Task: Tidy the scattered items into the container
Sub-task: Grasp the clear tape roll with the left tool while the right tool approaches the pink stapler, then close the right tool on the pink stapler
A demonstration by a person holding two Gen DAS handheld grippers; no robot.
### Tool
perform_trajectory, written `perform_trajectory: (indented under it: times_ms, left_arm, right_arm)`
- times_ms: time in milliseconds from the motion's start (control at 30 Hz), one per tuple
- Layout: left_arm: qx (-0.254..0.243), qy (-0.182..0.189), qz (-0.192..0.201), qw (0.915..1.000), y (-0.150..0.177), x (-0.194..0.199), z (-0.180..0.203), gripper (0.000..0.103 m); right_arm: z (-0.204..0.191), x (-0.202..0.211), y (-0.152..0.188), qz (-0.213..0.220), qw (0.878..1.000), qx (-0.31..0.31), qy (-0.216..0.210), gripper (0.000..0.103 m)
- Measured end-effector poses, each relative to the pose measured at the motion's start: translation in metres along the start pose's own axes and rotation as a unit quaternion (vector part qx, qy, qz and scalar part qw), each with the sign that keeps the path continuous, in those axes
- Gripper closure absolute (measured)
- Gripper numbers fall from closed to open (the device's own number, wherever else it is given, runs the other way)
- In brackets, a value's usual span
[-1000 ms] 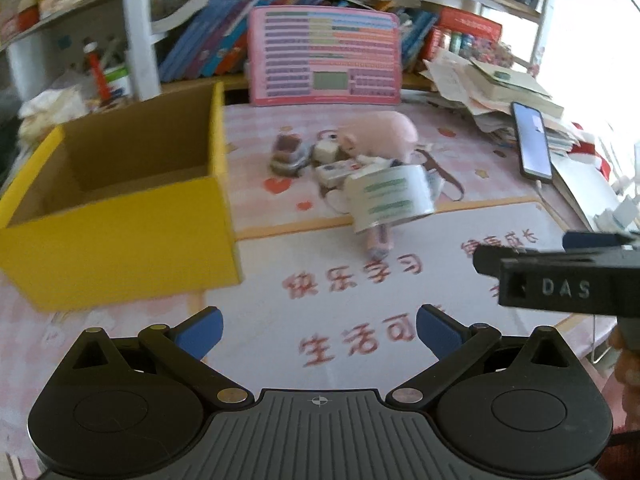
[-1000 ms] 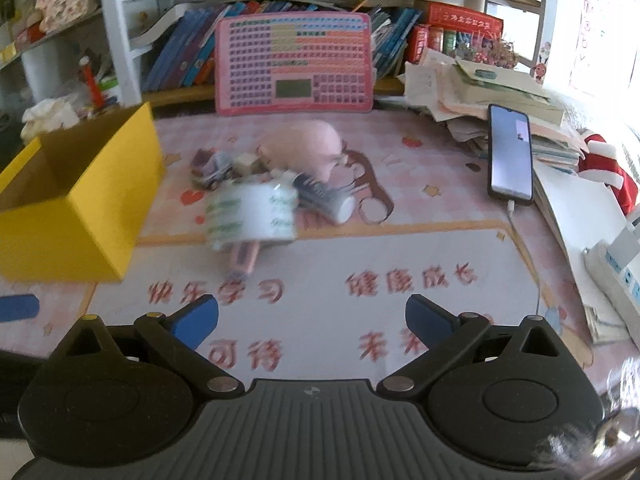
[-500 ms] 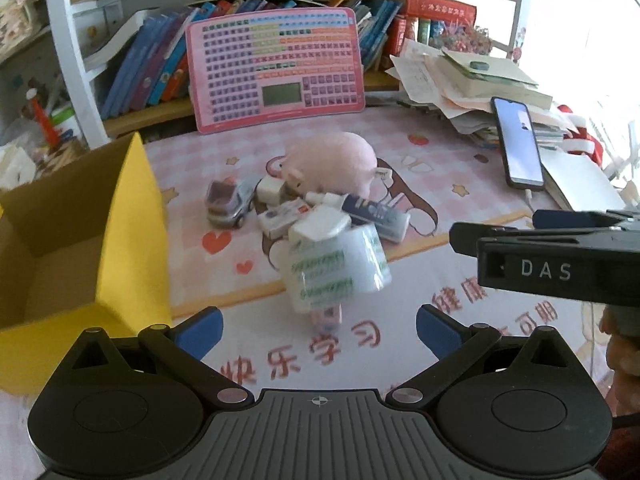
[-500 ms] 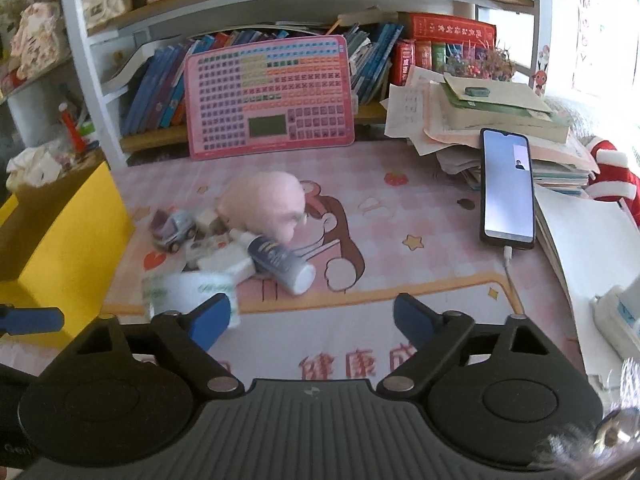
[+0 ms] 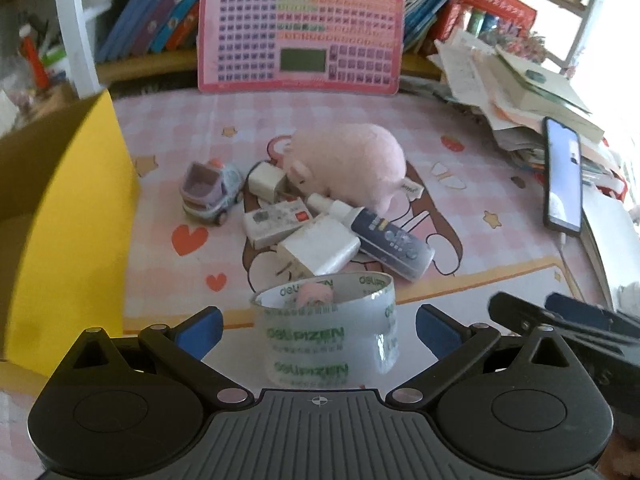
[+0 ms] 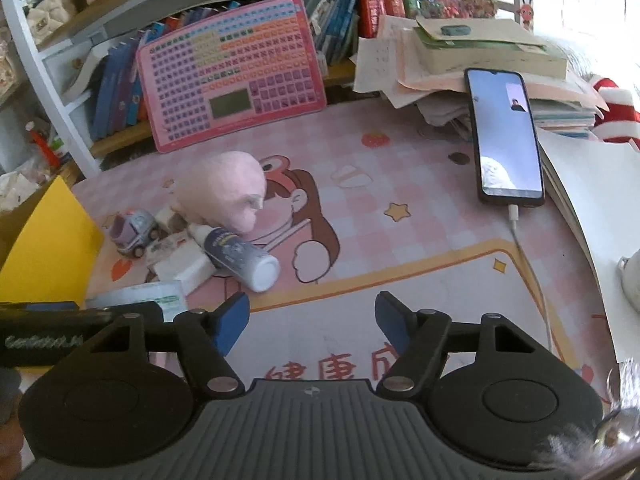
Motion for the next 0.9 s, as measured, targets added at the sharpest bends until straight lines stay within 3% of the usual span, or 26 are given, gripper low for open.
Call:
perform_trajectory:
  times_ms: [100,233,333,633,900]
  left_arm:
    - [0.025,0.004,-0.009,0.9996,-0.001,-0.01,-0.003,0.001]
    - [0.034,0.018,-0.018,0.9991,0.003,-0.021,-0.004,0.019]
    - [0.044,0.032,-0.015,0.9984,0.004,-0.018,-0.007,0.019]
    - [0.073,0.061,0.117,0.9885,-0.028,0.063,-0.024,0.019]
    - [0.114,0.05,0.141,0.9821,-0.003,0.109,-0.043,0.019]
  right_arm:
    - [0.003,-0.003,0.002,-0.008,1.0,-0.003,-0.004,0.034]
    - [0.0,-0.003,0.003,-0.013,1.0,0.0,-0.011,0.034]
    - [-0.002,-0.003,0.004,-0.016,1.0,0.003,-0.015,0.033]
    - [-0.028,-0.008,0.016,-0.039,0.998,0.032,-0.042,0.033]
    - [-0.09,-0.011,0.028,-0.056,0.986,0.108,-0.115,0.033]
Point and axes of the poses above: each gripper's, at about its wrist camera, not at the fingertips, and x roughly against the way its jaws point, z to its right, y to its underside, the point moved 10 cm from there along -x, roughly the way its jaws point, and after that the axes turned 4 degrees about y, right-handed, at the moved point
